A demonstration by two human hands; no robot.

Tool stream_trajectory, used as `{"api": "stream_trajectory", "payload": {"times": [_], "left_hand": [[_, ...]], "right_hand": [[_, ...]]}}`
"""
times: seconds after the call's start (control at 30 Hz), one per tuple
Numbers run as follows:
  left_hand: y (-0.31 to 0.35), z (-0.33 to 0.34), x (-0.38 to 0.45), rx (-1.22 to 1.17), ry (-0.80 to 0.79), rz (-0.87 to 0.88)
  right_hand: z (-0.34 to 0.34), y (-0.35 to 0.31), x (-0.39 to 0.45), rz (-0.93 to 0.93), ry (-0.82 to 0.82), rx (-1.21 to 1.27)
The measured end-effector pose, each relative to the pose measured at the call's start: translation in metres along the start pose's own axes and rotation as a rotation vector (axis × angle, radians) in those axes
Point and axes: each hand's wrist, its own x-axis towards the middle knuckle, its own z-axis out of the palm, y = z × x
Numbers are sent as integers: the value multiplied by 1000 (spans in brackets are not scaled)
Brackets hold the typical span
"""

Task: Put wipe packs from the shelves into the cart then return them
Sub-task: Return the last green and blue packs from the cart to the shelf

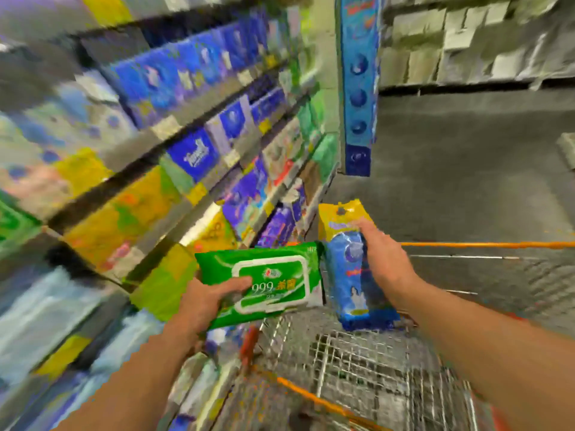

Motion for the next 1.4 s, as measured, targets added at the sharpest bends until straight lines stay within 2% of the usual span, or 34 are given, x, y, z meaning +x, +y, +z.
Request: {"api": "stream_trajectory", "payload": {"times": [0.1,0.23,0.4,0.57,0.67,0.83,1.0,1.23,1.4], "left_hand": [[56,-59,-51,-79,127,112],[111,-127,-127,-140,272,270],[148,-208,-222,-230,460,437],[162,-263,-301,-264,563,544],[163,-280,-330,-247,621,589],[159,-299,-354,-232,679,652],[158,-318,-353,-215,727,661],[174,-332,-328,-171,739,690],[183,-349,-304,-127,822,677]], "right_hand": [[46,-64,-24,-101,-69,0],[115,-150,-84,-168,-228,185],[192,-222,-151,-260,-478,304],[257,-259,-208,-394,-651,322],[286,-267,-233,-351,-718,275],[320,-274,-257,-462,-707,146],[332,-285,-273,-502,-820,149],[370,-312,-242,-589,-796,91],[412,-335,-213,-655,-809,83]]}}
